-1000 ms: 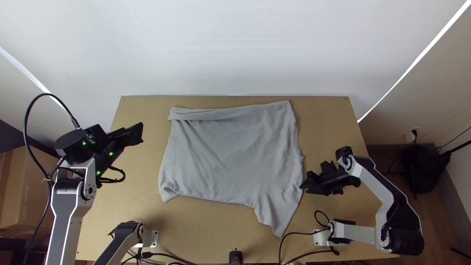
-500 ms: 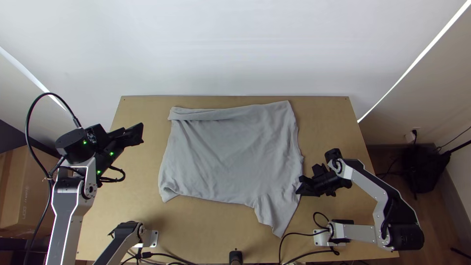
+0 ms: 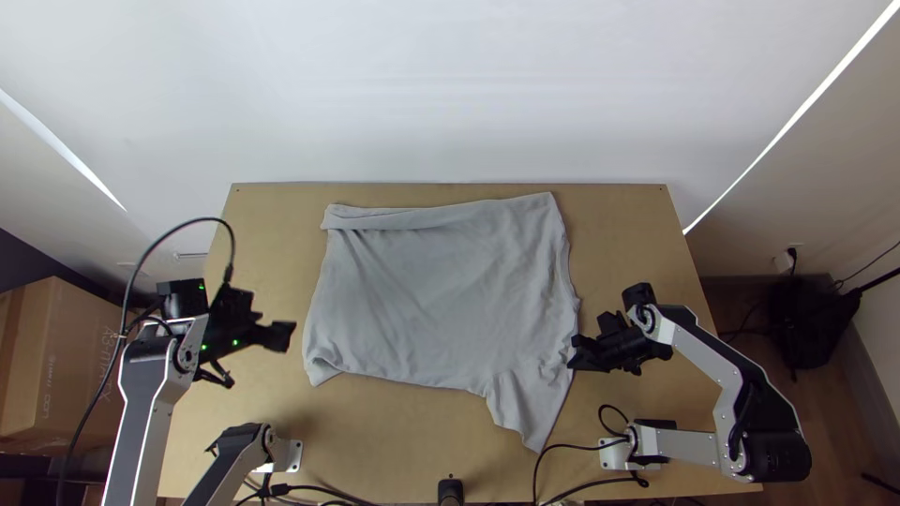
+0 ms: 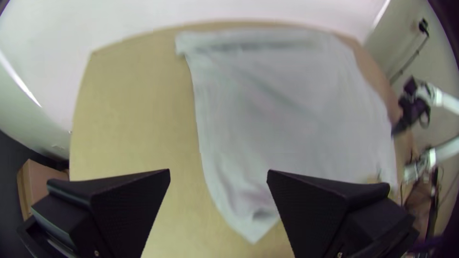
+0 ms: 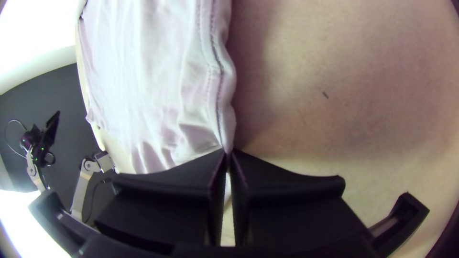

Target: Fold the t-shirt

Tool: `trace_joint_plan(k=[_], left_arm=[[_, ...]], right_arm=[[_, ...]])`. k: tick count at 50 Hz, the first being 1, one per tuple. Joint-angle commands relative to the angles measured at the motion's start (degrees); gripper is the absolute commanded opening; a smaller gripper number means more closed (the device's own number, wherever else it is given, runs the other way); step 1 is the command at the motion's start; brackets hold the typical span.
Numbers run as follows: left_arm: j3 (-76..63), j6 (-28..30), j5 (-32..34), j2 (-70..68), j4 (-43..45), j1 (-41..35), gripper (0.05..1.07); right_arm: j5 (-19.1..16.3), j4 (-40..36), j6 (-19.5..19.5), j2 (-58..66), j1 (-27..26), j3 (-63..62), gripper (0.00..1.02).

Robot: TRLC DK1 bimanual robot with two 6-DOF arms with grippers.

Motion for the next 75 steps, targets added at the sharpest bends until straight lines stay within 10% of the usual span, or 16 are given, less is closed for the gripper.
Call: trace_joint_plan(k=[1, 24, 54, 75], left_arm=[[-3.5, 12.9, 1.5, 0.8, -4.8, 2.8, 1.01], [-12.2, 27.4, 2.5, 7.0, -7.2, 3.5, 1.01], [-15.1, 19.8, 2.1, 14.5, 4.1, -7.6, 0.95], [-17.7, 19.9, 1.1, 17.4, 7.3, -7.7, 0.61]], right_arm=[[1.3, 0.8, 1.0, -1.6, -2.0, -0.4, 0.02], [1.2, -1.5, 1.0, -2.3, -7.4, 3.1, 0.02], [1.0, -1.7, 2.1, -3.8, -7.4, 2.3, 0.02], [1.0, -1.9, 2.1, -5.8, -7.9, 1.1, 0.02]])
